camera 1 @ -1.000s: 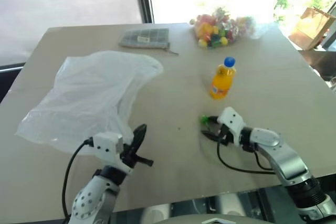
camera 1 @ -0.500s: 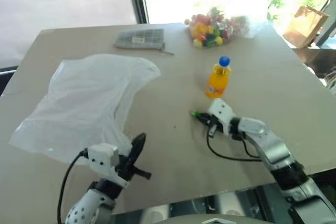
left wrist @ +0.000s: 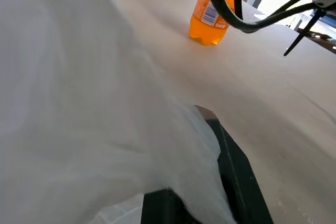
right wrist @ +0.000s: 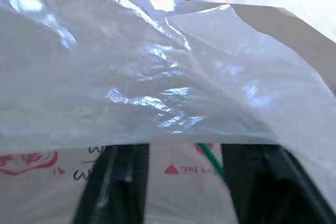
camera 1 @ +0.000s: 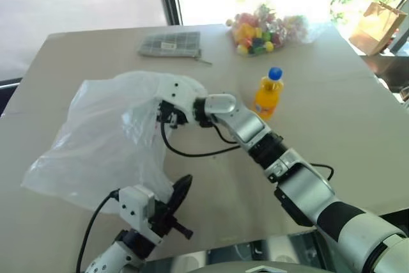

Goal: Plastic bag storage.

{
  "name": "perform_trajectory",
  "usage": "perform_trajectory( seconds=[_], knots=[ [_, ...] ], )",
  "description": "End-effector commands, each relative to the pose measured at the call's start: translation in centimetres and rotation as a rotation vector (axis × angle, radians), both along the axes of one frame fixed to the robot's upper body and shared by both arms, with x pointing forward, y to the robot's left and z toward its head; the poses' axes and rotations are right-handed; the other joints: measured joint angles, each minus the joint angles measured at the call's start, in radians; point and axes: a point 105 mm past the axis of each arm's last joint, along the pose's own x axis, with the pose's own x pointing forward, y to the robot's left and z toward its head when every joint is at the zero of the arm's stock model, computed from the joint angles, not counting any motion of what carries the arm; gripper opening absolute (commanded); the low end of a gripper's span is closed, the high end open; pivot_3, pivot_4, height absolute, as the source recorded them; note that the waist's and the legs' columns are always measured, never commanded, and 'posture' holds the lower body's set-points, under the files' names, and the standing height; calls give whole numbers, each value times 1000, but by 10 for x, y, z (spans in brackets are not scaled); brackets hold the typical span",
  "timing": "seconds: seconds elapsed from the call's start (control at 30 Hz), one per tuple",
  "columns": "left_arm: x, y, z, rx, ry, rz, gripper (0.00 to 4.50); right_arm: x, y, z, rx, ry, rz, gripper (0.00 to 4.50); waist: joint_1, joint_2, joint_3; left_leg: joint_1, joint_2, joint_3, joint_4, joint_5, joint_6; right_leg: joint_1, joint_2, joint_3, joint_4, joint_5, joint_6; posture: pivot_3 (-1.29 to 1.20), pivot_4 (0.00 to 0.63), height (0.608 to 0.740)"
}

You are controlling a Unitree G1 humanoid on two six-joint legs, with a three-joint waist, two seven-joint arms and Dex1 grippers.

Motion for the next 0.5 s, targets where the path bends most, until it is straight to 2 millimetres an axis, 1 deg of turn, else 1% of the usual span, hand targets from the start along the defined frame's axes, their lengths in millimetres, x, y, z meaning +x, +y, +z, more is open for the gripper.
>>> perform_trajectory(
  seconds=[0.03,0.13,0.23,0.3,0.4,0.43,0.5],
  knots=[
    [0,-1,12,-22,-54,11,0,-11,-9,-19,31,63,6,3820,2,-2,-1,0,0,0,0,0,0,0,0,0,0,0,0,0,150,740],
    [1,1,15,-48,-60,24,0,-8,-47,-34,13,97,-36,3820,6,-1,0,-1,0,-1,0,0,0,0,1,0,1,0,0,0,150,740],
    [-1,0,15,-69,-58,12,0,-14,-86,-49,-40,116,-53,3820,6,-1,0,-1,0,-1,1,0,0,0,1,0,1,0,0,0,150,740],
    [-2,1,16,-91,-55,0,0,-17,-113,-59,-69,162,-109,3820,3,-1,-1,0,-1,0,1,0,0,1,1,0,1,0,0,0,150,740],
    [-4,1,19,-125,-53,-26,0,-15,-154,-72,-94,225,-247,3820,3,-1,-1,1,0,0,1,0,0,1,4,1,2,0,0,0,150,740],
    [-6,1,20,-133,-51,-42,0,-11,-173,-76,-97,247,-331,3820,4,-1,-1,1,0,0,1,0,0,0,4,1,2,0,0,0,150,740],
    [-9,0,22,-149,-49,-69,0,1,-211,-78,-90,291,-500,3820,3,0,0,1,1,-1,0,0,0,0,6,1,4,-1,0,0,150,740]
  ],
)
